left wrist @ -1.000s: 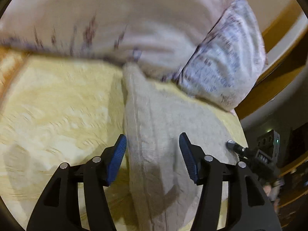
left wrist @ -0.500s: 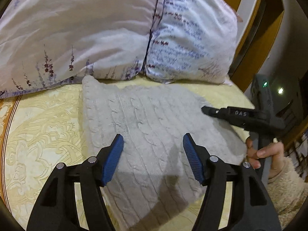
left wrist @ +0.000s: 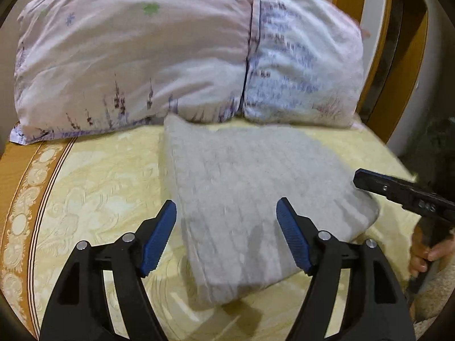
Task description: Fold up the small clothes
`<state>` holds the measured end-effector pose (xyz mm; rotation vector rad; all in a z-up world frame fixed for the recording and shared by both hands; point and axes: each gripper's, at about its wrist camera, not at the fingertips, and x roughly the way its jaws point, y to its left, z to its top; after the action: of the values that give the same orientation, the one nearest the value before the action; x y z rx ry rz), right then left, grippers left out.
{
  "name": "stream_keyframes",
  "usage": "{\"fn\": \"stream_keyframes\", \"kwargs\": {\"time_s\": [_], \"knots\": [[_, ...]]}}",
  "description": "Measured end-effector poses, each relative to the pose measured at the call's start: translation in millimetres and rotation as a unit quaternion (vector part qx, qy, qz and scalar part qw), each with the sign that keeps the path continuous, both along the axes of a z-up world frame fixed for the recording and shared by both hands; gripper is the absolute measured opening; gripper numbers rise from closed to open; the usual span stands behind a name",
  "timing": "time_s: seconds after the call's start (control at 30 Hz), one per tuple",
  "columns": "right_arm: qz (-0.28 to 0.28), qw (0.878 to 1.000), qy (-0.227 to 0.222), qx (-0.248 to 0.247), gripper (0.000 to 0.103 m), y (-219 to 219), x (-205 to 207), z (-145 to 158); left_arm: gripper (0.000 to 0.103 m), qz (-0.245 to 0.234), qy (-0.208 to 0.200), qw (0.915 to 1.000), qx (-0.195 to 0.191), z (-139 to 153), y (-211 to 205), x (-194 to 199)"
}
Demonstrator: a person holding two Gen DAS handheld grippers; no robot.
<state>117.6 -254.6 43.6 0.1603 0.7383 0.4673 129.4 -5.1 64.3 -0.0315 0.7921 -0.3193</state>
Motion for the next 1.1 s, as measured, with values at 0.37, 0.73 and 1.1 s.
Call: {"fn": "stream_keyframes", "kwargs": {"time_s": [0.37,0.73,1.1], "knots": [[-0.029,0.995,0.008,-0.091,0.028,26,4,-28,0.084,0.024,0.046,0.9982,0.032,-31,-4,15],[-0.121,0.983,-0.082,-0.11,0.101,6,-59,-4,0.101,0.038,0.002,0.9988,0.03,-16,7,-41],[-0.111,0.986,0.017,-0.122,0.101,25,-61,-43,0.102,0.056,0.061,0.9955,0.045,-34,-1,-52]]}}
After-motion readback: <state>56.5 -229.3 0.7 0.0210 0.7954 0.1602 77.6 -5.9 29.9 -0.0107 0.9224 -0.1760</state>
